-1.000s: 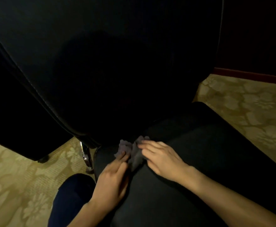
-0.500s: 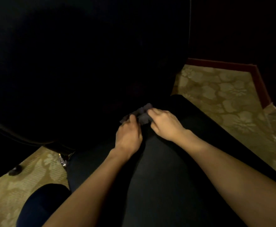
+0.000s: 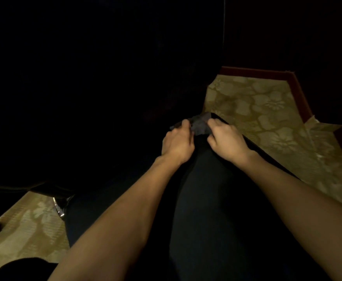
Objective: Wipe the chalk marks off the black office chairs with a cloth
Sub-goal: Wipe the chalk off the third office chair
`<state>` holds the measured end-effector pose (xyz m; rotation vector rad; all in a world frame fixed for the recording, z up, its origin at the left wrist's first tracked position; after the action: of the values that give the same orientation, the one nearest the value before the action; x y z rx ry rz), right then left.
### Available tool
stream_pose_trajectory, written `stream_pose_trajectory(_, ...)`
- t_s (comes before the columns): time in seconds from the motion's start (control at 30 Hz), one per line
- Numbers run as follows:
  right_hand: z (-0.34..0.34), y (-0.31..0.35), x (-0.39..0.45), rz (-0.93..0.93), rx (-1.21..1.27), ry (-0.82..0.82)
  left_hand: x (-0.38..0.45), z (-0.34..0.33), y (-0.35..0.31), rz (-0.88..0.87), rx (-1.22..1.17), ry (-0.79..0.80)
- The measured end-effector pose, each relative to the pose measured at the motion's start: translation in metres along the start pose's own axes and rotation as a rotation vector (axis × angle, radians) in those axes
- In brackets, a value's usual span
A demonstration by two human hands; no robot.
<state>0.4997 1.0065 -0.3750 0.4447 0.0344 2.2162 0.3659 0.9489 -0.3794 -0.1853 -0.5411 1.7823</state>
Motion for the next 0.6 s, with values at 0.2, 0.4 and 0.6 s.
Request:
stream_pose_trajectory(0.2, 0.028, -0.022, -0.066, -0.201, -0.007, 0.006, -0.044, -0.004, -0.048, -0.225, -0.037, 0.083)
stream_pose_trajectory(0.4, 0.060, 0.011, -0.169, -0.324, -0.144, 0.035, -0.115, -0.003, -0.064, -0.448, -0.154, 0.186)
stream_pose_trajectory(0.6, 0.075, 0.075, -0.229, -0.491, -0.185, 0.070, -0.178, 0.014, -0.053, -0.609, -0.193, 0.312)
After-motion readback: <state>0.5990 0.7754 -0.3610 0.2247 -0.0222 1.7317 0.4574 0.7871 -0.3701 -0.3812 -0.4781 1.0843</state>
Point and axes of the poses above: each hand's wrist, its own x-axis towards the middle knuckle, its own z-axis out of the back of the hand, y = z × x, the point moved 4 cm from there along x, towards the middle knuckle, and after that the axes turned 9 degrees about -y, right-handed, at the moved point
